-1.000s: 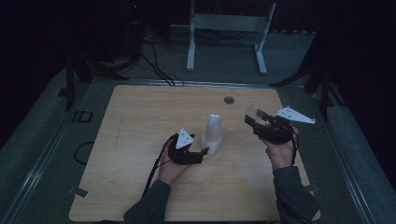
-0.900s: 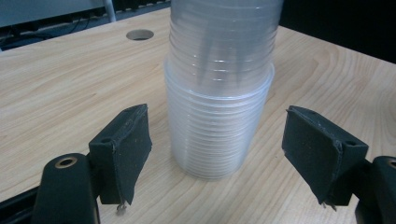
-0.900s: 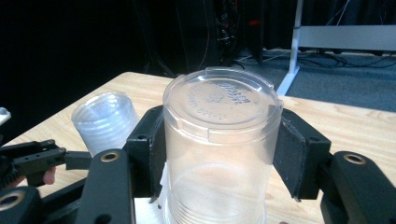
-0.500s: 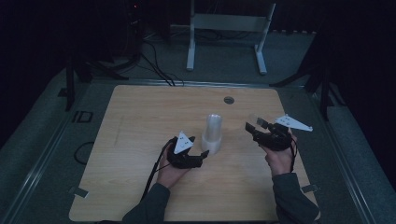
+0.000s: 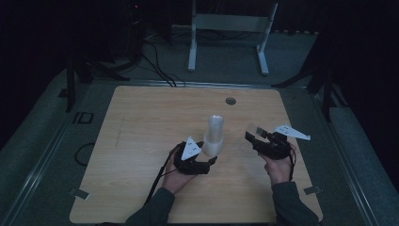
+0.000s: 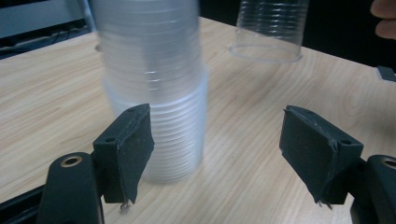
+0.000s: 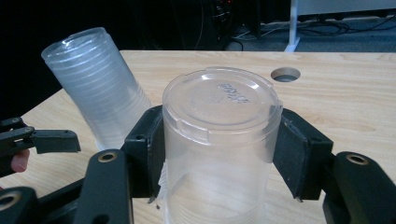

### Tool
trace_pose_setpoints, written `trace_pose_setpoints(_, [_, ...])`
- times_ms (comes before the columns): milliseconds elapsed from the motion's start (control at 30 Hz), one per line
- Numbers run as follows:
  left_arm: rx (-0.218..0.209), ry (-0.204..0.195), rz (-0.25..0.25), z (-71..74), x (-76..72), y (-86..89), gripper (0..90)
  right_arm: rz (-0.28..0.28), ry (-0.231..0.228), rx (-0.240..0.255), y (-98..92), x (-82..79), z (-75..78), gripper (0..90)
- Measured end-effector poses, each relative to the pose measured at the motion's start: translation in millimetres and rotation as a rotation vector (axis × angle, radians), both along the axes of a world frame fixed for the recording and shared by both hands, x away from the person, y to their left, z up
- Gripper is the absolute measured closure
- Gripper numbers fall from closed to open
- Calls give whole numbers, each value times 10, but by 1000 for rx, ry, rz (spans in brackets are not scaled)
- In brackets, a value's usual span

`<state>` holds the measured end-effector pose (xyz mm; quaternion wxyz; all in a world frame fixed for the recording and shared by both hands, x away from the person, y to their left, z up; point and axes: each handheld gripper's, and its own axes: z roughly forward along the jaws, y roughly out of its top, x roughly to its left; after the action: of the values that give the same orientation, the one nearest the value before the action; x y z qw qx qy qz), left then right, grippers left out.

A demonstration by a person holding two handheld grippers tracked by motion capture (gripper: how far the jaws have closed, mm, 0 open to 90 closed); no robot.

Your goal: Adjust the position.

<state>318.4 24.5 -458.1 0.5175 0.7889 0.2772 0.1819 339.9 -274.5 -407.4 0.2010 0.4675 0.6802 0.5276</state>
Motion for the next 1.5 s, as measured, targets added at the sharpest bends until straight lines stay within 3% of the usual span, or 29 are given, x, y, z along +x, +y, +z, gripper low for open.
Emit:
trace_pose_setpoints(467, [3,-2,-50,29,-15,-184,258,-2,20,17,0,-105,-88,404])
trace_pose_setpoints(1133, [-15,-18,-98,65,-46,-461,258,-6,46,95,39,-215,-160,404])
trace_pose_setpoints(1400, [-3,-30,-111,56,-45,-602,258,-6,53,109,55,-238,-175,403])
trace_pose_setpoints(1500, [-4,-30,-106,50,-45,-641,256,2,64,142,44,-241,-185,403])
